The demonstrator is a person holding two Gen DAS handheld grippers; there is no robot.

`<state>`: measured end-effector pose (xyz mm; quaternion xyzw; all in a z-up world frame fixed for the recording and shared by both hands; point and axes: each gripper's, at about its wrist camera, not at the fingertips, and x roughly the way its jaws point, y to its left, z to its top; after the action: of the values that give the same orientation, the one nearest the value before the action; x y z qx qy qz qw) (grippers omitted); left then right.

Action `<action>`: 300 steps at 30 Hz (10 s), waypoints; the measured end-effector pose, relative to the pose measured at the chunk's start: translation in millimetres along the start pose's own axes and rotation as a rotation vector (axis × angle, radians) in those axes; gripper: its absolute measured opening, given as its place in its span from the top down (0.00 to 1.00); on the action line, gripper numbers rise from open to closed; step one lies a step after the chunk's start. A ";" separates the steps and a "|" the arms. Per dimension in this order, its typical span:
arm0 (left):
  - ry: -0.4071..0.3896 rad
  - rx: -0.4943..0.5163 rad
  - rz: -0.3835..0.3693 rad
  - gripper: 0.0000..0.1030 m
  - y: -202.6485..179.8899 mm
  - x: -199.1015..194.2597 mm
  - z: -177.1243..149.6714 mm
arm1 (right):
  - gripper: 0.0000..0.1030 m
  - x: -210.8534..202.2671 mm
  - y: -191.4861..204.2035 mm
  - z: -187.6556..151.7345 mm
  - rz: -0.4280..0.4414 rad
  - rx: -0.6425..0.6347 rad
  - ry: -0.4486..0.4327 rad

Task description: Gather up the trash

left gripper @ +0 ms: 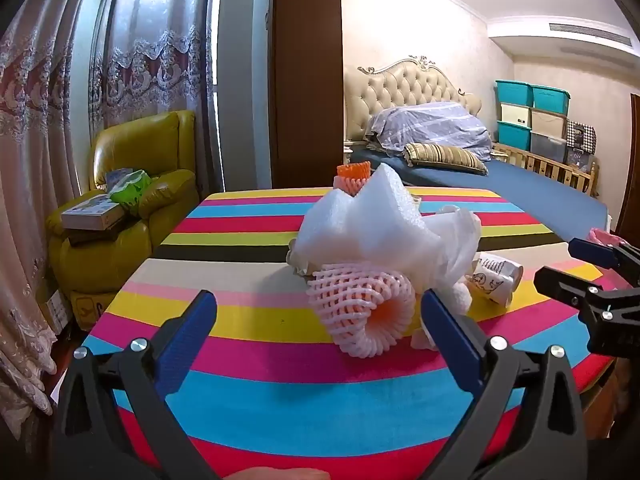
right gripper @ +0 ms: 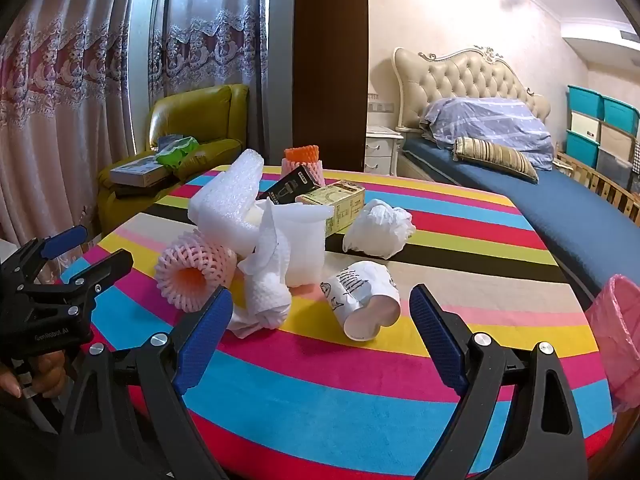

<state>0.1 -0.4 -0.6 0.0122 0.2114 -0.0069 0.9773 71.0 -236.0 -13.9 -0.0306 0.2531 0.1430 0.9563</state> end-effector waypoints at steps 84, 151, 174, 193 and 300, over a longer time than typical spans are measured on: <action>0.033 0.008 -0.016 0.04 3.3 -0.3 -4.3 | 0.18 10.7 4.7 -11.0 0.014 0.016 0.023; 0.123 0.064 -0.160 0.55 -17.6 58.8 3.0 | 0.38 56.5 -50.9 -10.0 -0.025 0.137 0.081; 0.092 0.239 -0.487 0.55 -159.9 66.4 34.1 | 0.38 -18.1 -149.9 -15.6 -0.281 0.217 -0.036; 0.107 0.352 -0.733 0.55 -325.2 111.9 63.8 | 0.38 -79.3 -284.5 -50.4 -0.550 0.394 -0.073; 0.196 0.007 -0.264 0.05 -69.3 77.3 11.5 | 0.65 38.4 -58.5 -24.0 -0.041 0.112 0.057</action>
<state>74.0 -70.5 -23.5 -0.0117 0.3052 -0.1347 0.9426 108.4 -285.3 -54.5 0.0138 0.2870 0.1082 0.9517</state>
